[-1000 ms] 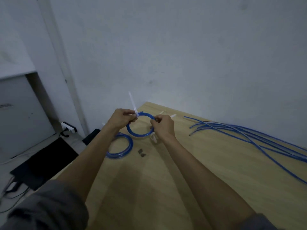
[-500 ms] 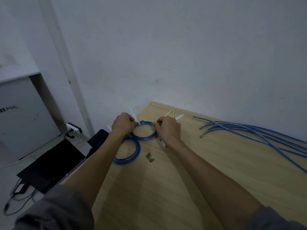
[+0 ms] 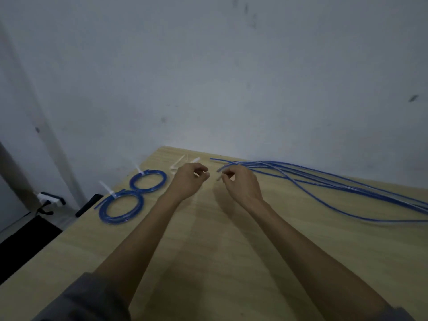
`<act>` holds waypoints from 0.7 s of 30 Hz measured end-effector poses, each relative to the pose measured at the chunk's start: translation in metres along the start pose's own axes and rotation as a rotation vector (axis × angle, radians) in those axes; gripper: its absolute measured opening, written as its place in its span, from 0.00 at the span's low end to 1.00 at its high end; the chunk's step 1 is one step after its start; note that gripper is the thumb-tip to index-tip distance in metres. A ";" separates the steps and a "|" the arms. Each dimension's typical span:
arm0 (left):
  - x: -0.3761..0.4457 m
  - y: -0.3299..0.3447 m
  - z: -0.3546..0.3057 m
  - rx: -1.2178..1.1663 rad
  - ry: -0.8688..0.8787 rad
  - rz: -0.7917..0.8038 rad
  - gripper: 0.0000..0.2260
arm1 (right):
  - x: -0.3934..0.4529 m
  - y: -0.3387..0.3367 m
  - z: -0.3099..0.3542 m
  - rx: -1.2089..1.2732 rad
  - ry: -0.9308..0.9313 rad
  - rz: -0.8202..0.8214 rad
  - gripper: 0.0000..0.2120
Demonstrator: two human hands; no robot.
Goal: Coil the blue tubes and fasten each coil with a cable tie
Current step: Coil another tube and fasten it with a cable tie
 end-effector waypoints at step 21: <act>-0.053 0.161 -0.114 0.289 0.311 0.088 0.19 | -0.090 -0.119 -0.188 -0.443 0.078 -0.056 0.20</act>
Point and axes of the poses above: each hand's wrist, its own x-axis towards the middle knuckle, its own y-axis out of the palm, z = x × y, the point moved 10 cm from there along x, towards the middle knuckle, and after that the axes turned 2 degrees about y, right-handed, at the moved point
